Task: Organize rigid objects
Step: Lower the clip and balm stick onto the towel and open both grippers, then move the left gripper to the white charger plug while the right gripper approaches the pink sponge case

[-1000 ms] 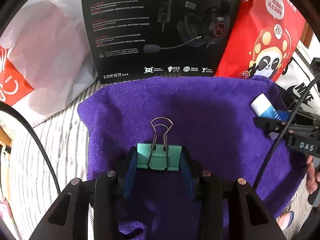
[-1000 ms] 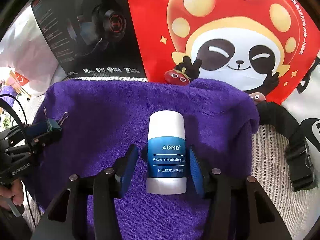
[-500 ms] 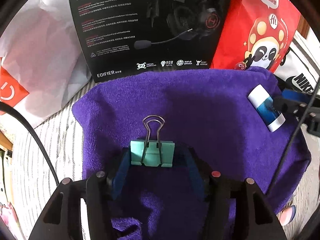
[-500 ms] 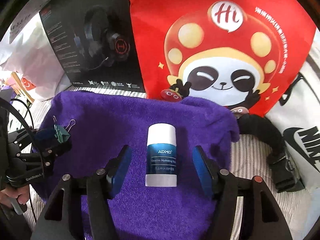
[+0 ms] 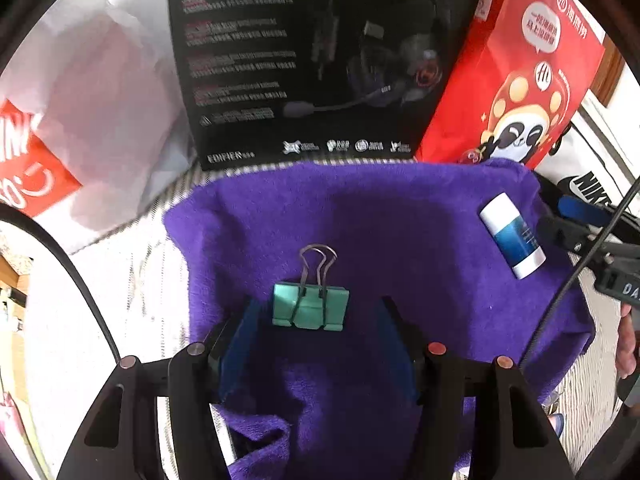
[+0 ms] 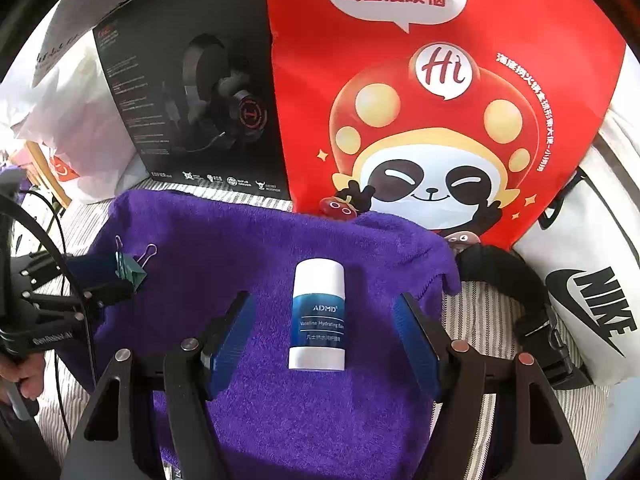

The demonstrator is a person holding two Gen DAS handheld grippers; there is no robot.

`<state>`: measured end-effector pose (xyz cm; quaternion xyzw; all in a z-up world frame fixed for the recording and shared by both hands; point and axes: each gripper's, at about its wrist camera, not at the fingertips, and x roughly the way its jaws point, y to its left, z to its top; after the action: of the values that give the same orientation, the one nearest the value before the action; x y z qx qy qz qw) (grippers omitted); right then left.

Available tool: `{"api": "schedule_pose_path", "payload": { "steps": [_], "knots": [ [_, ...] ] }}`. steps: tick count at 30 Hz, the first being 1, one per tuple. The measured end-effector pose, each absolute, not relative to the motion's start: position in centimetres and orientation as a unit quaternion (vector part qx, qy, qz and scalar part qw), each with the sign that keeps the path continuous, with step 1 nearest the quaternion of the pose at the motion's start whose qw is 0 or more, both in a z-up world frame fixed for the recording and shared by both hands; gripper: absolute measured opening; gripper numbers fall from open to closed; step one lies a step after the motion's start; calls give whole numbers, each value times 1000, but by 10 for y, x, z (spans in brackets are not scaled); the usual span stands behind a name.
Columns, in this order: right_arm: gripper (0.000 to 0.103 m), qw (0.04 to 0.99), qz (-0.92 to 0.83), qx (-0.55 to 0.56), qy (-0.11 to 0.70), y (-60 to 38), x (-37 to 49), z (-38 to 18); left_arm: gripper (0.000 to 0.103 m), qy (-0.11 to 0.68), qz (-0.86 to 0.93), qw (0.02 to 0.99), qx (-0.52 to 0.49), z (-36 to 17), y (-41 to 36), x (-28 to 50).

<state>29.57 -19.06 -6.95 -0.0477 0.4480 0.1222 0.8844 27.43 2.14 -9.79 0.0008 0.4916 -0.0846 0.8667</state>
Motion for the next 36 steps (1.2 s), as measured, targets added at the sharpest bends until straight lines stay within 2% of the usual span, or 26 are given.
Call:
{"api": "schedule_pose_path", "payload": {
  "steps": [15,22,36],
  "knots": [
    [73,889,147,-72,427,-167,268,-43,59,458,-64,886,24,-52,23,246],
    [74,890,169,-49,421,-169,243,-27,60,440,-60,895,32,-31,18,226],
    [74,886,130,2,446,-206,150,-58,60,476,-103,873,30,-69,1,133]
  ]
}}
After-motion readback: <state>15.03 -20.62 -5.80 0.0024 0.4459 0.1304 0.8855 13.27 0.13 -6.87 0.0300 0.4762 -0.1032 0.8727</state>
